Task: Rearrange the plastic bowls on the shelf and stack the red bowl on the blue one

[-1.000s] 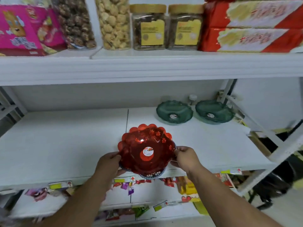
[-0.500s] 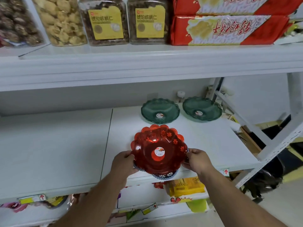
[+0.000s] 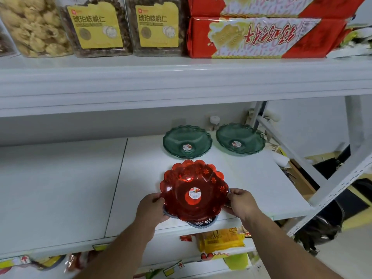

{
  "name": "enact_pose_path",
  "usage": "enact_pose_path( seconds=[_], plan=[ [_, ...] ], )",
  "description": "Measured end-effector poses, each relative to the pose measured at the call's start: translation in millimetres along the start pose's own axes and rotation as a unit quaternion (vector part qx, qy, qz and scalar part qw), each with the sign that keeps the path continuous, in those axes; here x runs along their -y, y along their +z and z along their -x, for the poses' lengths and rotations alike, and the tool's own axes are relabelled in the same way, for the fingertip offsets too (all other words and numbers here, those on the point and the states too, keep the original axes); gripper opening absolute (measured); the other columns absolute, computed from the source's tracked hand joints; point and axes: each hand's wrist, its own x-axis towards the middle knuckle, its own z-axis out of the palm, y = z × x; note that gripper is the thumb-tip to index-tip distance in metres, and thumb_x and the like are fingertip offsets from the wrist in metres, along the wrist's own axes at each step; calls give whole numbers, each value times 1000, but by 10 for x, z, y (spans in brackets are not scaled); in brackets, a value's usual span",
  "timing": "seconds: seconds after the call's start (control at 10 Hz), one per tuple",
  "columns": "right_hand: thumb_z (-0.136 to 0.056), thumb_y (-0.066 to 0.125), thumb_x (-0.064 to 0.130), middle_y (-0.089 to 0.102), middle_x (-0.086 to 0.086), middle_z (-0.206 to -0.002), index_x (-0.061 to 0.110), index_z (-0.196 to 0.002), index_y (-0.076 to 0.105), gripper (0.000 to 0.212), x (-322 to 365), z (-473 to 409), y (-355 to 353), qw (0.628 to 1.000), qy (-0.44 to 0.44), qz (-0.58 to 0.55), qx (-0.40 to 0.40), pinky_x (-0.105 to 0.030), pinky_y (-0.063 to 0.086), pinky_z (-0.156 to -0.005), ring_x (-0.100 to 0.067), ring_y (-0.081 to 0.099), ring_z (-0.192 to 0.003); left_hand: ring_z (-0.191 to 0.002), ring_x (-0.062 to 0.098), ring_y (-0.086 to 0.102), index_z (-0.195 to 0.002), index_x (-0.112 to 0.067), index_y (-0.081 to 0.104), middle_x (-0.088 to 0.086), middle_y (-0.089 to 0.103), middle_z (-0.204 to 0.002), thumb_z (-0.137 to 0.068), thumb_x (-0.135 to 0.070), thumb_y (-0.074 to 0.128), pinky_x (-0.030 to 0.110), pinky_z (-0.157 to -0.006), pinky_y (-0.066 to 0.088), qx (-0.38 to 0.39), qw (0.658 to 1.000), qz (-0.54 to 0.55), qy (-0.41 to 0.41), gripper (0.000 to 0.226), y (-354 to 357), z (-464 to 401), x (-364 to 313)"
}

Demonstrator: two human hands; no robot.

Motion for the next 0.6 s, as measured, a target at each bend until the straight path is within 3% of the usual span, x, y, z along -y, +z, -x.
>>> enact_pose_path(
  seconds=[0.2, 0.3, 0.5, 0.6],
  plan=[
    [-102, 41, -1, 73, -23, -97, -4, -111, 68, 28, -109, -153, -55, 999, 21, -31, 19, -30, 63, -59, -34, 72, -84, -84, 30, 72, -84, -13, 69, 12, 72, -92, -92, 4, 50, 37, -69, 61, -13, 1000, 10, 6, 26, 86, 21, 52],
    [-104, 41, 3, 73, -27, -107, -1, -114, 69, 30, -145, -187, -75, 999, 21, -31, 26, -39, 63, -79, -37, 72, -95, -89, 31, 71, -88, -14, 69, 14, 71, -98, -93, 3, 49, 44, -78, 61, -10, 1000, 4, 16, 27, 105, -7, 89],
    [-101, 48, 6, 69, -19, -114, 3, -128, 57, 28, -58, -160, -257, 999, 26, -14, 35, -33, 61, -74, -32, 70, -101, -92, 27, 68, -88, -13, 64, 13, 68, -98, -92, 1, 49, 43, -86, 57, -8, 1000, 20, 6, 21, 129, 78, 105],
    [-100, 51, 9, 67, -18, -120, 4, -139, 52, 39, 31, -114, -441, 998, -4, 59, 18, -37, 56, -86, -26, 69, -103, -104, 26, 60, -131, -12, 53, 9, 61, -120, -93, -13, 56, 42, -94, 52, -37, 998, -48, 14, 38, 110, 90, 132]
  ],
)
